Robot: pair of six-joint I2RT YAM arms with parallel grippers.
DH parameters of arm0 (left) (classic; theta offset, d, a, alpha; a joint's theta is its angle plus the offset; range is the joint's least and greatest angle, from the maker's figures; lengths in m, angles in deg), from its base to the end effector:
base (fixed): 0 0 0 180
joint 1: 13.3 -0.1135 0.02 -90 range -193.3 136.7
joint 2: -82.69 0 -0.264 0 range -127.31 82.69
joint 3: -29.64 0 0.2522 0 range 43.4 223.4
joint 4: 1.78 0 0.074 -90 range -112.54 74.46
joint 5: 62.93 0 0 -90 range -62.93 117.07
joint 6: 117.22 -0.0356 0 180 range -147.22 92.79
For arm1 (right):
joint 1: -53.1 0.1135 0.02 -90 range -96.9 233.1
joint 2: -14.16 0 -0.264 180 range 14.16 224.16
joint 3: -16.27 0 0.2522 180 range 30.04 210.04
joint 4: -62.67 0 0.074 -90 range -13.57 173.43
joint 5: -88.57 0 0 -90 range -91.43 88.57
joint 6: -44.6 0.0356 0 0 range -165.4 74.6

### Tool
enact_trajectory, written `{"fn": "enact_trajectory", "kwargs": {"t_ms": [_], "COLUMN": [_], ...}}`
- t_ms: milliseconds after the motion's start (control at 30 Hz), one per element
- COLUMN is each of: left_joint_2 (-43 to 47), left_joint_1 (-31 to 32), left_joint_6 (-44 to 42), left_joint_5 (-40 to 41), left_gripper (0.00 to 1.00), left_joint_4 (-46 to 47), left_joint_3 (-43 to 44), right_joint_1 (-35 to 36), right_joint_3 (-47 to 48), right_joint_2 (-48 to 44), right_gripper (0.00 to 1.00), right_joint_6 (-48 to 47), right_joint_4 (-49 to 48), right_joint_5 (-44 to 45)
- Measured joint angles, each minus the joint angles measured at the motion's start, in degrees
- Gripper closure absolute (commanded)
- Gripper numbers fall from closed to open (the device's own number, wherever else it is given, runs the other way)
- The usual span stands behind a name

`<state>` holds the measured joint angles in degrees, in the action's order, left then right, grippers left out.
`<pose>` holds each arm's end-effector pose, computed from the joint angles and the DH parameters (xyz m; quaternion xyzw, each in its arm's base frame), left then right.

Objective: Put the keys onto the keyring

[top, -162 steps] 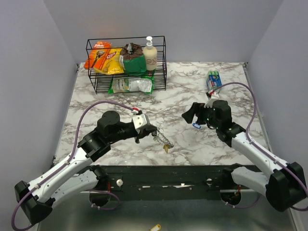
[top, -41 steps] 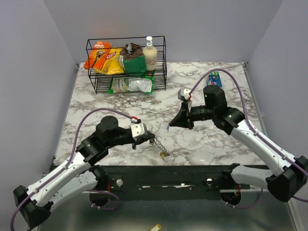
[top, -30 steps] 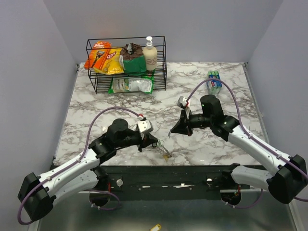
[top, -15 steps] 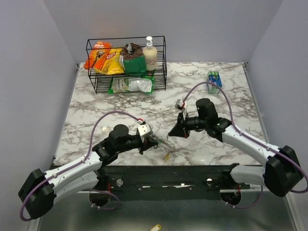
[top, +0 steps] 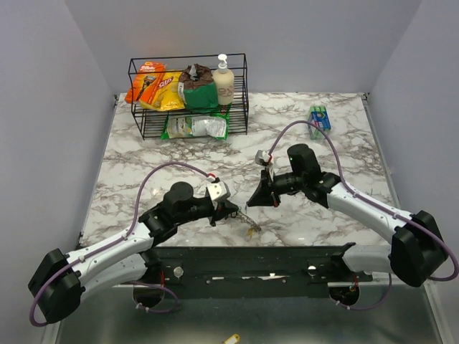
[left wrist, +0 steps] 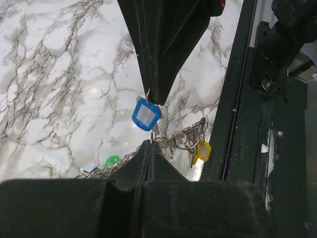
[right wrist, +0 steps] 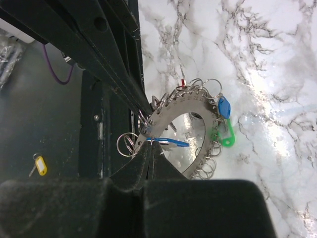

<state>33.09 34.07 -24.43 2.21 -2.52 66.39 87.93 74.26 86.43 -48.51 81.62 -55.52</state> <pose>0.1232 -0.1559 0.2335 0.4142 0.6595 -0.4092 0.4753 0.1997 0.1741 0.2508 -0.4591 0.6707 0.5005 0.2980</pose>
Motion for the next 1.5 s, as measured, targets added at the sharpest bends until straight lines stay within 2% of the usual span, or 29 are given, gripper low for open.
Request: {"fn": "enact_trajectory", "kwargs": {"t_ms": [1500], "left_joint_2": [-3.65], "left_joint_1": [0.96], "left_joint_6": [-4.09], "left_joint_5": [2.38], "left_gripper": [1.00], "left_joint_4": [-6.71], "left_joint_3": [3.80], "right_joint_1": [6.12], "right_joint_3": [8.31], "right_joint_2": [8.61], "right_gripper": [1.00], "right_joint_6": [-6.16], "right_joint_4": [11.02], "right_joint_5": [4.24]}}
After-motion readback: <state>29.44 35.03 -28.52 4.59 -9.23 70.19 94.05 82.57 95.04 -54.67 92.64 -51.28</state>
